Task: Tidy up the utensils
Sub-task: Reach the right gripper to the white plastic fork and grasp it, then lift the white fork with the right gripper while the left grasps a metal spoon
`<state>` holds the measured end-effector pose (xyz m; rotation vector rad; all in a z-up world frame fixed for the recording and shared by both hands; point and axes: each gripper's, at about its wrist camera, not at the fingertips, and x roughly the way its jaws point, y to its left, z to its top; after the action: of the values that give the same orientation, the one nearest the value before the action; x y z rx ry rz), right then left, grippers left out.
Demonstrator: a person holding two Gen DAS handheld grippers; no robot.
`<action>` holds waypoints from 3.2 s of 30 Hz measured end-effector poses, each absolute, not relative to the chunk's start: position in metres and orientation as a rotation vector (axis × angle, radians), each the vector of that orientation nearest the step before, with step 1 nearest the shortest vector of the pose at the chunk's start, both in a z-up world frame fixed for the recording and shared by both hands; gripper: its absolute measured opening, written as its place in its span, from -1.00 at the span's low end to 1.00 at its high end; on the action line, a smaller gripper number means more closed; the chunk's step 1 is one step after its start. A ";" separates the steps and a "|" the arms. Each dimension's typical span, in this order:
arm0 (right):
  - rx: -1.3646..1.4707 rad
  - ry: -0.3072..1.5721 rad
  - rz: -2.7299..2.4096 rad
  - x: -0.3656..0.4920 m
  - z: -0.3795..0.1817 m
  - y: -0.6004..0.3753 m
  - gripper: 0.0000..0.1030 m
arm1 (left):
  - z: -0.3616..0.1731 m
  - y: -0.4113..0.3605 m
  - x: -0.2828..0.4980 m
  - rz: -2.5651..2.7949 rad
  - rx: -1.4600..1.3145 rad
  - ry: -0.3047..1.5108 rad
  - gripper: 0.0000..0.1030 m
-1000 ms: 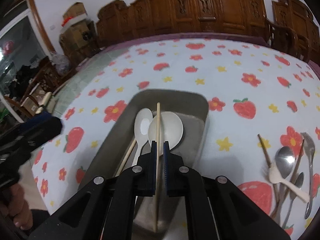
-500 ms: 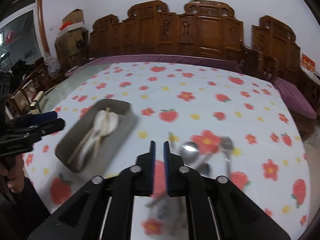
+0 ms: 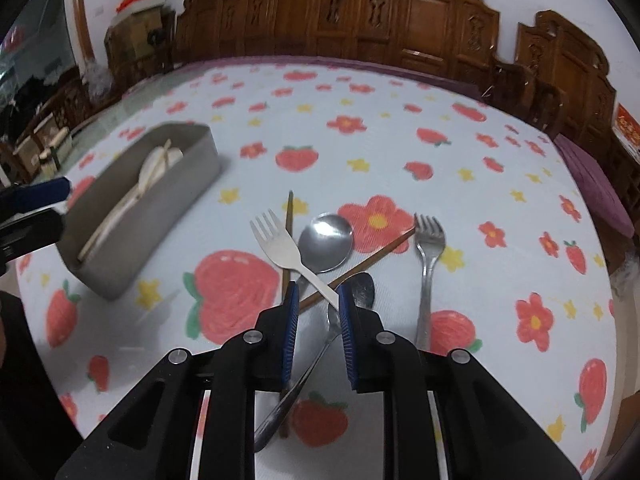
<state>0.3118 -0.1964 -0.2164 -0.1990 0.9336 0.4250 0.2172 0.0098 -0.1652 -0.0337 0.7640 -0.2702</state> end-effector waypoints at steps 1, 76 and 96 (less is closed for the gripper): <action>-0.206 0.944 0.423 0.316 -0.220 -0.196 -0.57 | -0.166 0.007 0.217 -0.273 -0.030 0.765 0.24; -0.121 1.027 0.420 0.308 -0.206 -0.241 -0.85 | -0.214 -0.061 0.244 -0.384 0.068 0.878 -0.12; -0.055 1.029 0.399 0.299 -0.218 -0.264 -0.84 | -0.250 -0.099 0.295 -0.371 0.147 0.970 -0.62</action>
<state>0.2992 -0.2640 -0.2183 -0.0550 1.0293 0.3985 0.2950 -0.0992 -0.2498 0.1470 0.9702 -0.3707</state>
